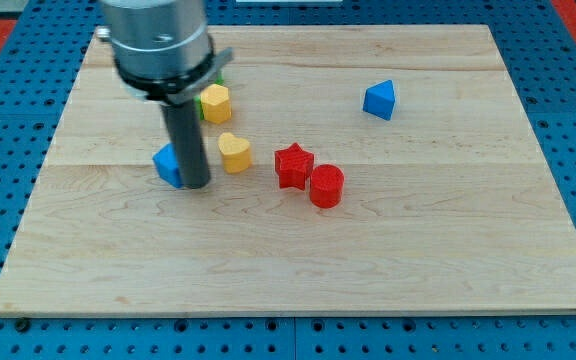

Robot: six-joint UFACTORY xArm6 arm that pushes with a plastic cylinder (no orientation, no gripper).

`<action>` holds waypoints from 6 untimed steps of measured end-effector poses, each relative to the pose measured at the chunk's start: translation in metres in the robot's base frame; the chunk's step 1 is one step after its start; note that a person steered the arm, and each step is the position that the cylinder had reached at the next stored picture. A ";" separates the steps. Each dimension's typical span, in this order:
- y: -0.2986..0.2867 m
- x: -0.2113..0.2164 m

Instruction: Push the yellow heart into the red star

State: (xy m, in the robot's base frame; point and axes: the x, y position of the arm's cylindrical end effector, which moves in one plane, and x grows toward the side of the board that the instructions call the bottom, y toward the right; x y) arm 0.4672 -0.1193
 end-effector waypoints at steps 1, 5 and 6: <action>0.014 -0.012; 0.124 -0.031; 0.148 -0.073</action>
